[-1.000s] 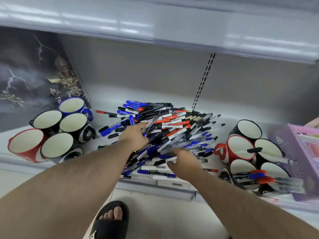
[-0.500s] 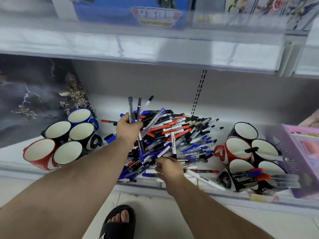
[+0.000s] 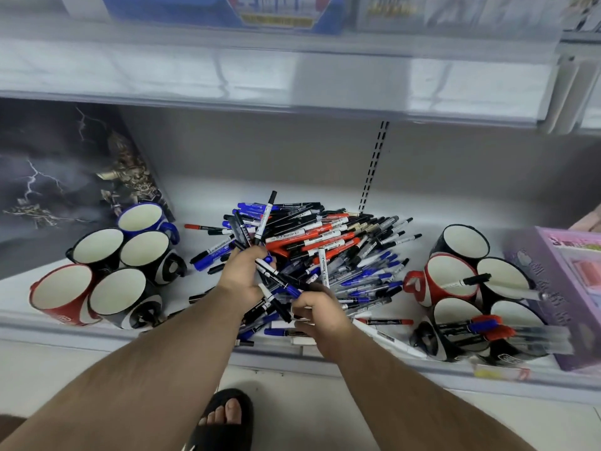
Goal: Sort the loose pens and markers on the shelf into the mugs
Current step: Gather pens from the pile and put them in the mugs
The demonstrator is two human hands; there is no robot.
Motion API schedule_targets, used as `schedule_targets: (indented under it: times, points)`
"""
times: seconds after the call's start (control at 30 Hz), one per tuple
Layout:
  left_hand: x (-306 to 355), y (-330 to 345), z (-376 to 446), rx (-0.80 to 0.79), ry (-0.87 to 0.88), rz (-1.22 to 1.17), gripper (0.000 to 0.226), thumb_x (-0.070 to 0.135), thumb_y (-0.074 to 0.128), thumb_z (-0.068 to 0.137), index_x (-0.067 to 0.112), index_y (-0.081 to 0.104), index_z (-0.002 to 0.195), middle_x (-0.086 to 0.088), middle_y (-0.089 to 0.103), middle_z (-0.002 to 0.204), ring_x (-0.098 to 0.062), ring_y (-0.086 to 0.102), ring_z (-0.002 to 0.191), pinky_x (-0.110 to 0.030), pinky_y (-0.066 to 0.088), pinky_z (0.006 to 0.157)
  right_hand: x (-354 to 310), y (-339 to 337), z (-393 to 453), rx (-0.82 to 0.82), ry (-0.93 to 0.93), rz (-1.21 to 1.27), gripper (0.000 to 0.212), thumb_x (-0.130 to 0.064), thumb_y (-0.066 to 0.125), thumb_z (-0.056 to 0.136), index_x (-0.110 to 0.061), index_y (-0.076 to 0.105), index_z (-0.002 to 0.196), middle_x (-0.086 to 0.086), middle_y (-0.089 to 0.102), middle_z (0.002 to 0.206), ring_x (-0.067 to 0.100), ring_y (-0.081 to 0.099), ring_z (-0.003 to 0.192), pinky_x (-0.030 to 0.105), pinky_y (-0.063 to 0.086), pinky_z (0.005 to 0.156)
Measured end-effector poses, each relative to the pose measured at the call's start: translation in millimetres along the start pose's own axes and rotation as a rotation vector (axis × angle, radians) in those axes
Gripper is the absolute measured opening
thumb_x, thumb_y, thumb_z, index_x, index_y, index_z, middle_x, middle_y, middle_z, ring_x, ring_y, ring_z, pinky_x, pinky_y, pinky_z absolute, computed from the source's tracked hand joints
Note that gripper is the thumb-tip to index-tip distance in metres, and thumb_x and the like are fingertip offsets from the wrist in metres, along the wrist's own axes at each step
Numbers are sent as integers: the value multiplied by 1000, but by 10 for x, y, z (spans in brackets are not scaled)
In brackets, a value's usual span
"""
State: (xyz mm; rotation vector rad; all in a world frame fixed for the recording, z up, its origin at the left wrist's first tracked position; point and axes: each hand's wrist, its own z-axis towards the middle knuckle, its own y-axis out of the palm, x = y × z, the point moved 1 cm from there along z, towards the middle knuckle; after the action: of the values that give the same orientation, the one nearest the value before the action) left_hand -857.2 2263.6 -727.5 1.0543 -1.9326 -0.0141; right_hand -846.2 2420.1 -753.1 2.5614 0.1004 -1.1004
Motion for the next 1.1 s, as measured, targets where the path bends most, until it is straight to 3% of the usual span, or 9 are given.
schedule_targets:
  times: [0.07, 0.17, 0.37, 0.53, 0.63, 0.77, 0.87, 0.97, 1.1]
  points:
    - [18, -16, -24, -41, -32, -3, 10, -2, 49, 88, 7, 53, 87, -9, 55, 68, -20, 54, 64, -33, 47, 63, -5, -17, 16, -24, 28, 26, 33, -2, 57, 78, -10, 57, 110, 5, 64, 88, 21, 64, 81, 43, 50, 85]
    - [34, -5, -75, -82, -51, -57, 20, 0, 44, 89, 9, 54, 75, -9, 57, 66, -18, 52, 67, -28, 45, 61, 18, 31, -7, -62, 134, 136, 8, -9, 50, 78, -8, 54, 84, 9, 59, 92, 26, 59, 83, 40, 47, 81]
    - [-24, 68, -181, -200, -171, -145, 12, -2, 45, 79, 7, 53, 82, -20, 62, 76, -16, 47, 59, -17, 45, 41, -72, 60, -41, -164, 169, 452, 46, -32, 62, 72, -5, 57, 109, 13, 63, 111, 32, 57, 105, 47, 42, 98]
    - [-134, 195, -384, -329, -309, -86, 19, -1, 41, 79, 5, 59, 79, -24, 67, 86, -21, 65, 62, -17, 45, 41, -217, -92, 27, 8, 151, 619, 62, -62, 53, 91, -6, 62, 117, 24, 60, 126, 39, 62, 115, 50, 52, 95]
    - [-176, 278, -456, -371, -335, -11, 23, 0, 41, 79, 7, 61, 71, -16, 69, 92, -17, 67, 65, -18, 47, 42, -354, -197, 37, 64, 90, 690, 44, -48, 47, 99, -7, 61, 102, 23, 57, 121, 40, 55, 116, 55, 52, 91]
    - [-164, 400, -525, -366, -337, 35, 22, 0, 35, 91, 4, 57, 86, -12, 66, 73, -15, 55, 45, -16, 44, 40, -569, -240, -98, -6, 5, 635, 26, -31, 48, 100, -8, 58, 96, 14, 63, 93, 31, 60, 89, 50, 52, 76]
    - [-186, 404, -529, -332, -359, 30, 23, -1, 36, 89, 1, 58, 84, -10, 66, 71, -15, 54, 45, -15, 43, 38, -577, -210, -196, -101, 50, 549, 17, -21, 56, 93, -7, 65, 100, 21, 61, 101, 38, 59, 97, 45, 55, 68]
    - [-232, 365, -508, -312, -371, 21, 22, 0, 38, 87, 2, 60, 81, -11, 70, 77, -15, 52, 56, -15, 43, 39, -534, -223, -133, -76, 39, 552, 27, -9, 47, 89, -8, 65, 110, 20, 59, 107, 42, 58, 100, 48, 57, 71]
    - [-254, 300, -463, -302, -385, 45, 10, 3, 50, 77, 5, 60, 74, -13, 73, 92, -16, 64, 71, -16, 47, 42, -497, -255, -73, 12, 66, 462, 27, 1, 43, 88, -4, 67, 102, 20, 61, 107, 36, 60, 99, 47, 56, 84]
